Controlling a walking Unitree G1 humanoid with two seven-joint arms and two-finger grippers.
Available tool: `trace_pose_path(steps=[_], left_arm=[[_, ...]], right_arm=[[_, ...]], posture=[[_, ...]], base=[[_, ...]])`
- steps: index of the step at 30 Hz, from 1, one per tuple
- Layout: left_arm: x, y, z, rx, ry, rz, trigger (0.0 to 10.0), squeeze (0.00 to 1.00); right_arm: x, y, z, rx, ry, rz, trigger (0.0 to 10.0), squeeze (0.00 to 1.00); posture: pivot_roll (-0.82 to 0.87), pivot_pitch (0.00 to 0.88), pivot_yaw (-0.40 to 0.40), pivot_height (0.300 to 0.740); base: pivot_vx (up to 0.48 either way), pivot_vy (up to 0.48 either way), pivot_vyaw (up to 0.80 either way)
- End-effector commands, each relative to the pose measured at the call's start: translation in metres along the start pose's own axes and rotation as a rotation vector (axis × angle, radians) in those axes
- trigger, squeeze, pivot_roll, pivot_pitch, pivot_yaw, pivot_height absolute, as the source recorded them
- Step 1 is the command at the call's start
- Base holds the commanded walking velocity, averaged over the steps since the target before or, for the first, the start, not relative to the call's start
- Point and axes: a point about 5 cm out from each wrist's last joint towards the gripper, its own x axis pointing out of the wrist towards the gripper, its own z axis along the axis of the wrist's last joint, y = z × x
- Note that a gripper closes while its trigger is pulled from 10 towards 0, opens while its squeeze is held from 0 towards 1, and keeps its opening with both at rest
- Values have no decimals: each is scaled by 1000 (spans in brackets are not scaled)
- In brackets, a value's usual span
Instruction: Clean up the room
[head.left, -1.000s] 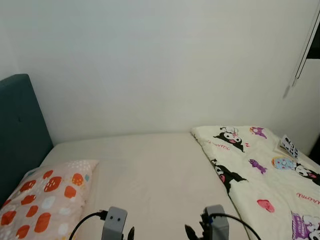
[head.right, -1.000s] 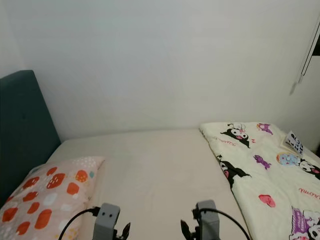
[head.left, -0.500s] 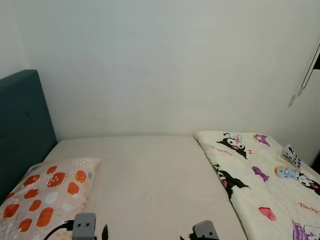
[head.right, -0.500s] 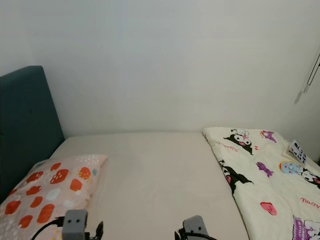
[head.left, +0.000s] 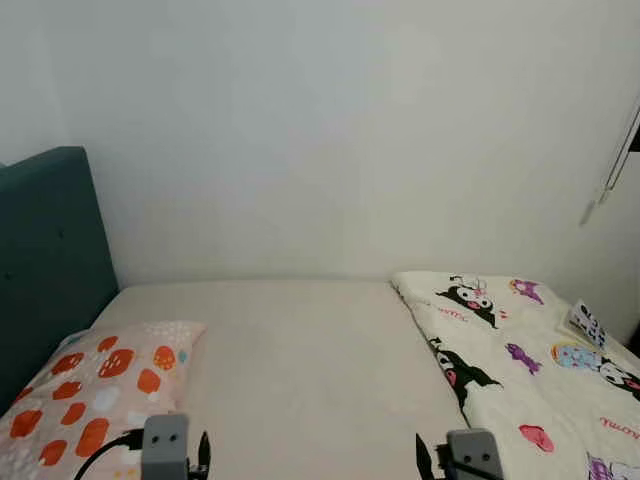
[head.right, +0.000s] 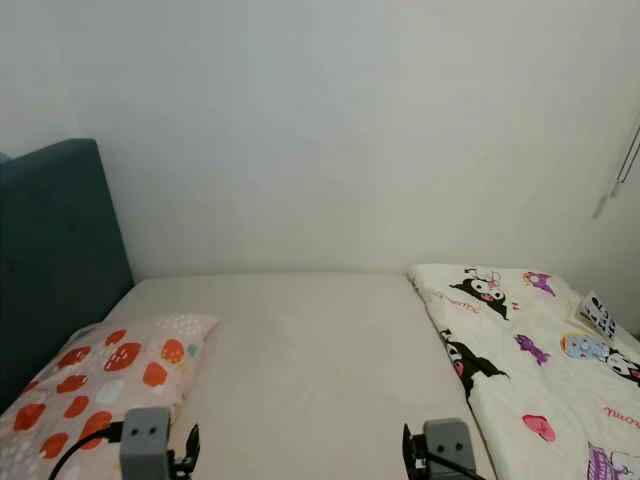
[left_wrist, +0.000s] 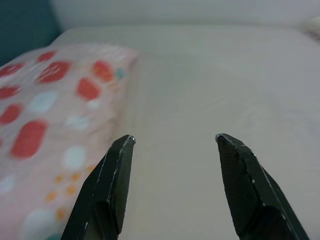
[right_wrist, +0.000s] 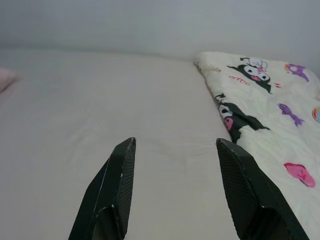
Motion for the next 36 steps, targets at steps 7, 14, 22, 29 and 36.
trace_pose_path(steps=[7,14,22,29,36], left_arm=[[8,-23,12,34,-51,-141,10000,0],[33,-27,64,23,-236,-175,10000,0],[32,-14,54,32,-198,-136,10000,0],[-11,1,-19,135,65,-168,10000,0],[-30,8,-41,147,161,-155,10000,0]], right_arm=[[17,14,8,24,-16,53,10000,0],[53,8,72,16,-213,59,10000,0],[49,7,61,-8,-179,60,10000,0],[3,14,-14,-11,93,45,10000,0],[-15,15,-29,-1,151,28,10000,0]], posture=[[-24,36,-38,740],[-19,38,-42,740],[-18,40,-43,740],[-3,58,-31,740],[0,64,-25,740]], base=[[0,0,0],[0,0,0],[0,0,0],[0,0,0],[0,0,0]])
